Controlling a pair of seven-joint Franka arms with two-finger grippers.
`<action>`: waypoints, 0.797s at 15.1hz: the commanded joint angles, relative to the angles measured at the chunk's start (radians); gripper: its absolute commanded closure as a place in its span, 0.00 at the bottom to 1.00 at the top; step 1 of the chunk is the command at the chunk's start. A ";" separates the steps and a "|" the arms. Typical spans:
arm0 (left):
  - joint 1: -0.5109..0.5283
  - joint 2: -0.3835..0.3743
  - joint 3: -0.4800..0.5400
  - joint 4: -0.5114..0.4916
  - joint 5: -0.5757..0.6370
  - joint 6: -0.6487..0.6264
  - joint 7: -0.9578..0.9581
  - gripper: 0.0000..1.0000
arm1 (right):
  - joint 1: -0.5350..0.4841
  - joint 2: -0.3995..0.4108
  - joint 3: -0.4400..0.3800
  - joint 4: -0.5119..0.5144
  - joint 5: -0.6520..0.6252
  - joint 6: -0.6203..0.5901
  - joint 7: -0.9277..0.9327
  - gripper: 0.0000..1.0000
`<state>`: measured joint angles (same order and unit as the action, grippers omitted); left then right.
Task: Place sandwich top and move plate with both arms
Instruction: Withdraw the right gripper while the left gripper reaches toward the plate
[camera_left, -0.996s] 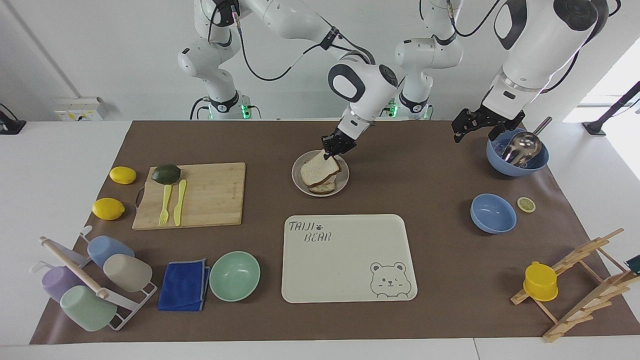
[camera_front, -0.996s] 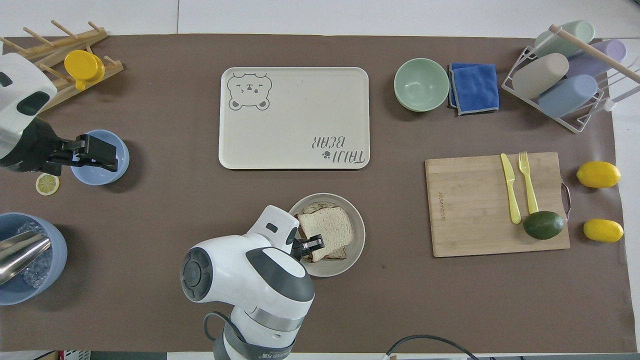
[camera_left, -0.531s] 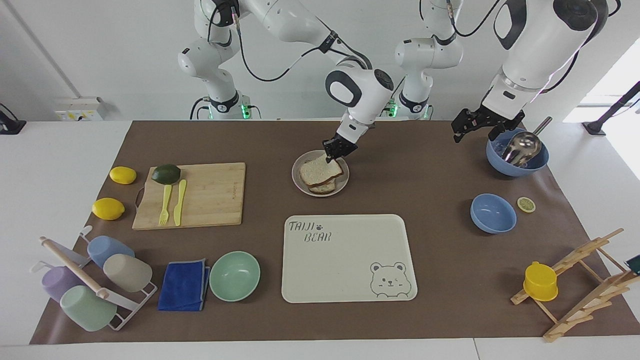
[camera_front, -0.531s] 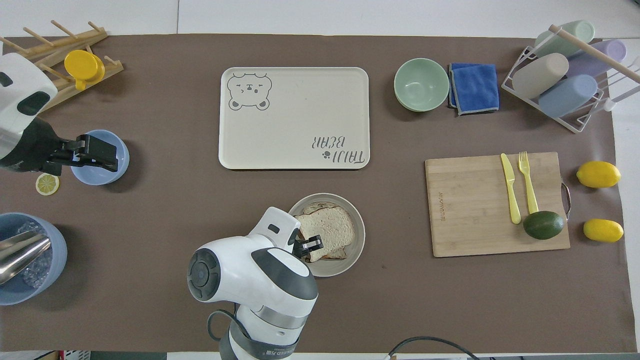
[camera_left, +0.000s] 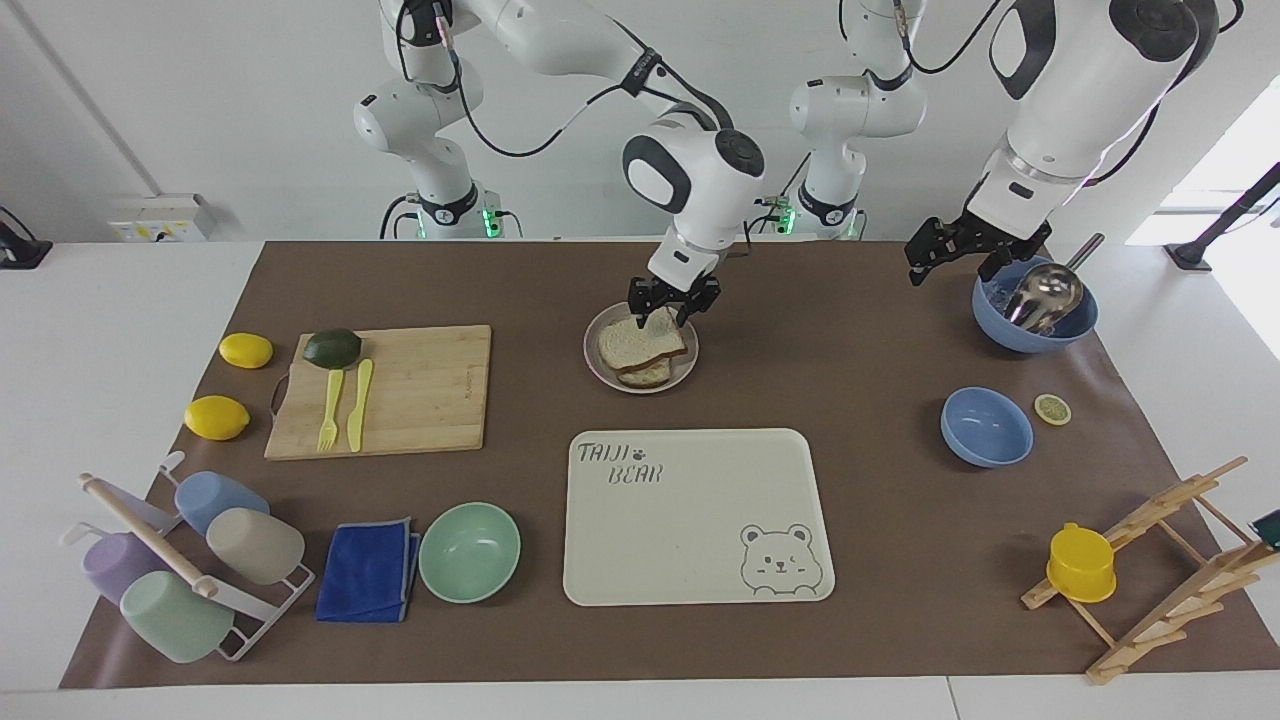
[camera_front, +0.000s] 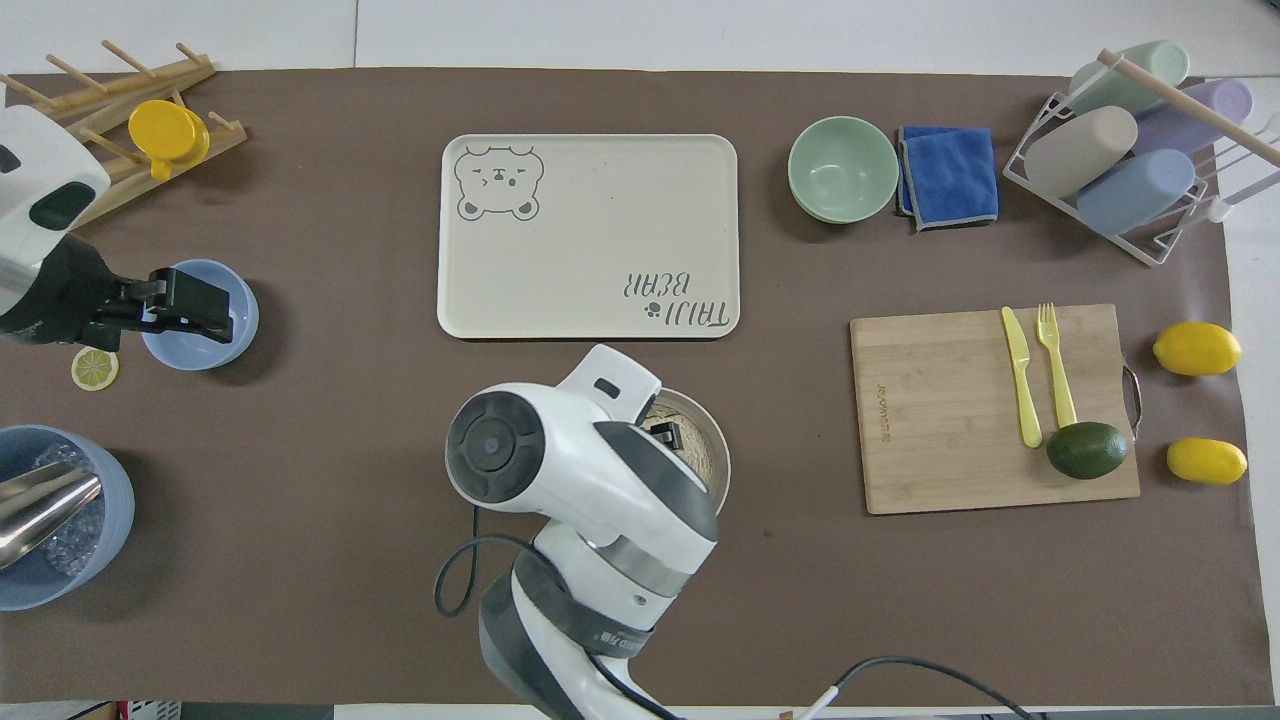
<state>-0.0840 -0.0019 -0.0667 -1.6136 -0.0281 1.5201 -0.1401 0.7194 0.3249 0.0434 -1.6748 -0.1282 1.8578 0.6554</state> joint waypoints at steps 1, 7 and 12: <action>0.007 -0.042 -0.004 -0.060 -0.004 0.018 -0.015 0.00 | -0.170 -0.099 0.010 0.013 0.091 -0.035 -0.106 0.00; -0.098 -0.118 -0.012 -0.310 -0.029 0.204 -0.104 0.00 | -0.389 -0.228 0.006 0.072 0.119 -0.279 -0.178 0.00; -0.239 -0.106 -0.012 -0.483 -0.075 0.395 -0.202 0.00 | -0.593 -0.366 -0.002 0.024 0.130 -0.359 -0.405 0.00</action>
<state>-0.2710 -0.0783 -0.0916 -1.9999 -0.0823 1.8237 -0.3045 0.1879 0.0186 0.0355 -1.5974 -0.0314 1.5126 0.3203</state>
